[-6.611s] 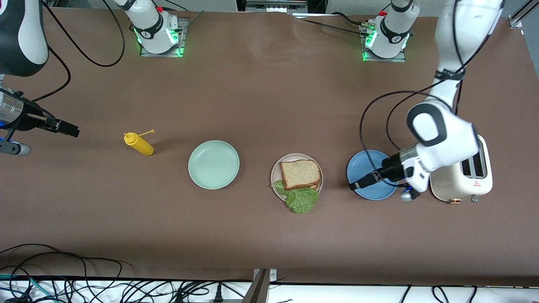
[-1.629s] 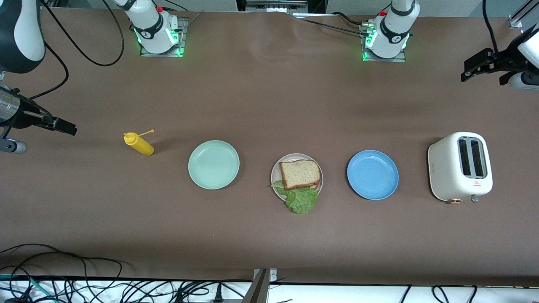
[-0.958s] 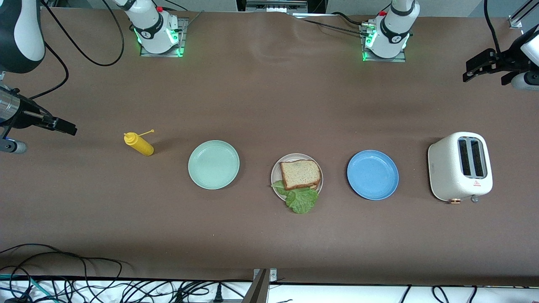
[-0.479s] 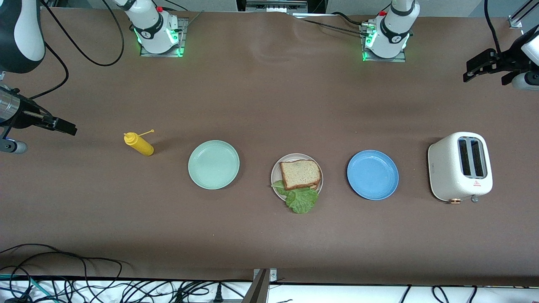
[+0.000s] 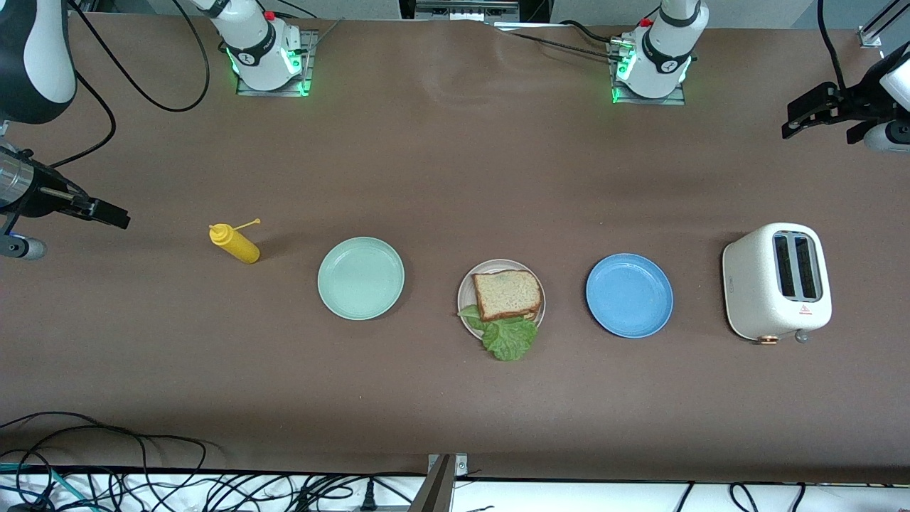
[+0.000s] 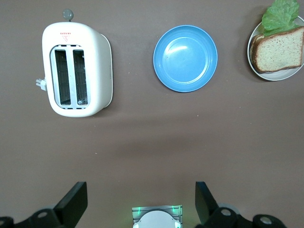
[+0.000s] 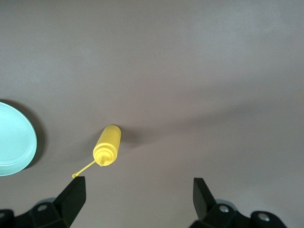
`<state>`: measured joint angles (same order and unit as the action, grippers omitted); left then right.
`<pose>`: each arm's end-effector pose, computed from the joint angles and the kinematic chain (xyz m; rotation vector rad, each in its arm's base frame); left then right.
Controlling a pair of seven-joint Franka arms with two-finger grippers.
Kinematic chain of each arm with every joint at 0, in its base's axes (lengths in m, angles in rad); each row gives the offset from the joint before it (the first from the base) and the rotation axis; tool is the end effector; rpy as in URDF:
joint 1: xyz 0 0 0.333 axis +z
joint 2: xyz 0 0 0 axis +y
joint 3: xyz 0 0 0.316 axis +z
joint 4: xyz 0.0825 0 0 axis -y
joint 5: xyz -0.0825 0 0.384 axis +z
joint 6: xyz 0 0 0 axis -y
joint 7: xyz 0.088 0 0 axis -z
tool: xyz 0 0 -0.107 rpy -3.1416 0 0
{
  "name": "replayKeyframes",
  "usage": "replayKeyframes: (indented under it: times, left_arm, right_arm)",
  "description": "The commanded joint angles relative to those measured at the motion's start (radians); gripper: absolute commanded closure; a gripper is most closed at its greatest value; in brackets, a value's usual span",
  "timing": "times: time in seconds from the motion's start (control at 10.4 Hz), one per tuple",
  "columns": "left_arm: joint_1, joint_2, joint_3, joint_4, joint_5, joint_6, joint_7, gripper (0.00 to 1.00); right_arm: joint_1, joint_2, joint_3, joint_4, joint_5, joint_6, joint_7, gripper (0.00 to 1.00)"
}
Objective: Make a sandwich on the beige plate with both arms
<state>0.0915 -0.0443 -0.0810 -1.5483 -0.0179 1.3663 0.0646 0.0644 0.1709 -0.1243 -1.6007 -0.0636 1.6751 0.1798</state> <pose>0.5186 0.0022 0.6422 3.1137 -0.0875 -0.2140 0.6037 -0.0373 0.5207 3.0289 -0.3487 -0.1374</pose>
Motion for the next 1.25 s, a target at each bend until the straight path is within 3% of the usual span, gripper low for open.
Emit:
replayKeyframes:
  times: [0.0, 0.77, 1.15]
  left_arm:
    - [0.0, 0.017, -0.01, 0.037, 0.036, -0.021, 0.0, 0.0]
    - [-0.012, 0.018, -0.016, 0.037, 0.032, -0.021, 0.0, 0.0]
    - [-0.004, 0.017, -0.016, 0.037, 0.033, -0.021, 0.0, 0.0]
  right_arm:
    - [-0.006, -0.013, 0.006, -0.001, -0.016, -0.015, -0.005, 0.0]
    - [0.0, -0.008, 0.014, -0.001, -0.006, -0.014, 0.009, 0.0]
    - [0.005, -0.004, 0.06, -0.002, 0.039, -0.003, 0.013, 0.0]
